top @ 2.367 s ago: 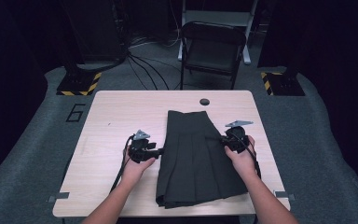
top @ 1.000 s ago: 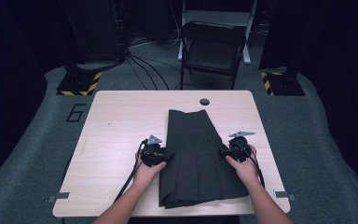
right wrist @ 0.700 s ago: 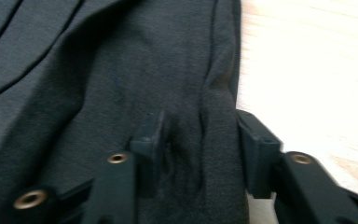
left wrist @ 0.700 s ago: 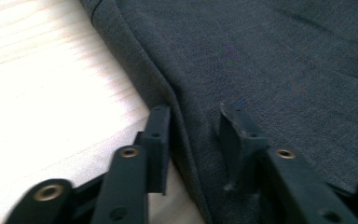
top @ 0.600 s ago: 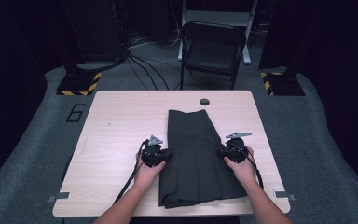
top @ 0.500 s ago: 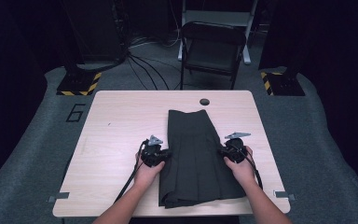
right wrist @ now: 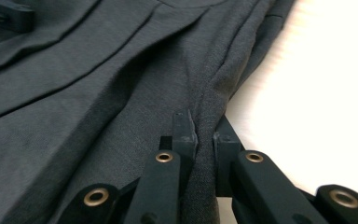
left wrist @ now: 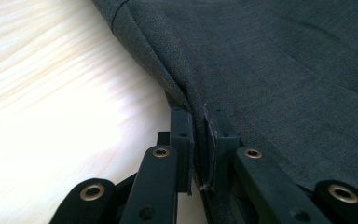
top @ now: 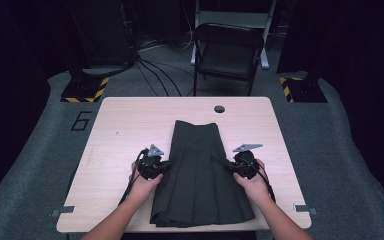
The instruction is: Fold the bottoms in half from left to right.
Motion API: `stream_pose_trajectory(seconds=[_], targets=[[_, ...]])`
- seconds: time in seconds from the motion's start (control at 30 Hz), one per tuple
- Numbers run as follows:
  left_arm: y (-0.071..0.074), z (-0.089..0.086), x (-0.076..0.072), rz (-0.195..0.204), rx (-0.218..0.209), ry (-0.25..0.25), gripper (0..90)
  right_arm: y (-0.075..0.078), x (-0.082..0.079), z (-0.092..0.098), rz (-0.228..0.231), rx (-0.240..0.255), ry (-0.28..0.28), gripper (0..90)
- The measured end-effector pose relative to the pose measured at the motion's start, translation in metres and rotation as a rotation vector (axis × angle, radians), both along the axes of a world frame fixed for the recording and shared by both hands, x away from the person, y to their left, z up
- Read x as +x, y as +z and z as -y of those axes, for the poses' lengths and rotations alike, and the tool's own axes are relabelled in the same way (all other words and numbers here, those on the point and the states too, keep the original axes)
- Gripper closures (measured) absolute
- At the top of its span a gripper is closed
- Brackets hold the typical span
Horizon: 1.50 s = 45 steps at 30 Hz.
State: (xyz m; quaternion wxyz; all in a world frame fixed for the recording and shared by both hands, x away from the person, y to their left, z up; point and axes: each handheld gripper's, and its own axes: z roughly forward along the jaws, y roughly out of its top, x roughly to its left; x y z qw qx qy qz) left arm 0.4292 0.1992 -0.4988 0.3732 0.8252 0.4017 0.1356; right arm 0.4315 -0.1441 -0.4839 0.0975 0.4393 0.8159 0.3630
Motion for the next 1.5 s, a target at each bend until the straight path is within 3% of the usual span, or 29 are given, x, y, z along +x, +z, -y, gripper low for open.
stream_pose_trajectory(seconds=[0.37, 0.47, 0.6, 0.67, 0.83, 1.17, 1.4, 1.5], targets=[[-0.002, -0.043, -0.019, -0.052, 0.006, 0.017, 82.9, -0.007, -0.026, -0.036, -0.03, -0.002, 0.096, 82.8], [-0.005, -0.046, -0.022, -0.055, 0.006, 0.011, 82.8, -0.011, -0.028, -0.038, -0.03, -0.001, 0.097, 82.8], [-0.008, -0.047, -0.026, -0.068, -0.029, 0.033, 82.7, -0.018, -0.029, -0.038, -0.044, -0.006, 0.074, 82.6], [-0.008, -0.048, -0.026, -0.065, -0.037, 0.032, 82.6, -0.019, -0.03, -0.039, -0.02, -0.024, 0.081, 82.5], [-0.012, -0.047, -0.026, -0.063, -0.046, 0.046, 82.6, -0.022, -0.03, -0.039, -0.01, -0.042, 0.084, 82.2], [-0.014, -0.049, -0.027, -0.073, -0.065, 0.053, 81.6, -0.021, -0.029, -0.038, -0.029, -0.025, 0.076, 81.4], [-0.015, -0.05, -0.026, -0.074, -0.079, 0.05, 81.4, -0.02, -0.026, -0.038, -0.012, -0.026, 0.072, 81.4], [-0.016, -0.049, -0.027, -0.06, -0.087, 0.058, 77.8, -0.02, -0.027, -0.038, -0.015, -0.025, 0.067, 75.9]])
